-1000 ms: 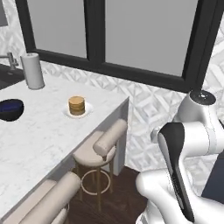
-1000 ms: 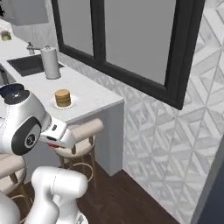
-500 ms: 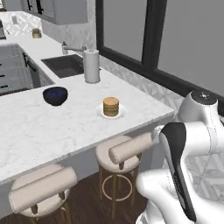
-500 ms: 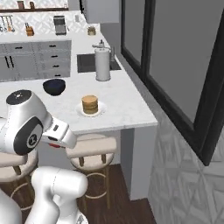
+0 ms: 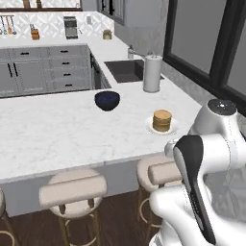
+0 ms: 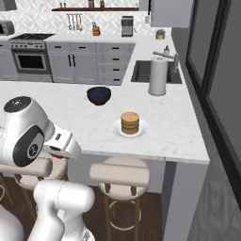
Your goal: Take the strawberry from the fridge and place it on top of the pancake, located on the dining counter.
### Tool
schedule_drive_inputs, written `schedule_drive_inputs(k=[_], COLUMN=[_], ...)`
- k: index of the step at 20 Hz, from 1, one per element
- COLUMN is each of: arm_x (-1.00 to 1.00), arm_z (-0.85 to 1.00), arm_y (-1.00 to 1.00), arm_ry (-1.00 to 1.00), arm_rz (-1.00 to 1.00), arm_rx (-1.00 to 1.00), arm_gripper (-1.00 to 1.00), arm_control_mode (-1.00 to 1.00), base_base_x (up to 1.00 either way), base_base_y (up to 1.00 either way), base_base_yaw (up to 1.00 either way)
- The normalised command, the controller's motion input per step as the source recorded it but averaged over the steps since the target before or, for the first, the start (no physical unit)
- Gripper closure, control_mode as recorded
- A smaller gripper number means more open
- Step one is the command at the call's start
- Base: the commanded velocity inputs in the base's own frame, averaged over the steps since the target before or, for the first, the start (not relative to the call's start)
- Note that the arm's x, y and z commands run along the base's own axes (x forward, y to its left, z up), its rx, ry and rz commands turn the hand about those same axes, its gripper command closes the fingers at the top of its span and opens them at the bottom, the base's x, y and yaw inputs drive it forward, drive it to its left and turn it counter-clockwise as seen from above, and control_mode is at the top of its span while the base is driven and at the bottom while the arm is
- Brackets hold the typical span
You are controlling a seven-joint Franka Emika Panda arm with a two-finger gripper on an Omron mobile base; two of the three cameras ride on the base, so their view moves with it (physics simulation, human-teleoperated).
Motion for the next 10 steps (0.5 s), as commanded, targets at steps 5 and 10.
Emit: schedule_drive_inputs(k=[5, 10], arm_x=[0.0, 0.0], arm_z=[0.0, 0.0], arm_y=[0.0, 0.0], arm_ry=[0.0, 0.0], arm_rz=[0.0, 0.0], arm_rx=[0.0, 0.0], arm_gripper=[1.0, 1.0], arm_control_mode=[1.0, 1.0], base_base_x=[0.77, 0.18], base_base_y=[-0.58, -0.62], base_base_yaw=[0.28, 0.02])
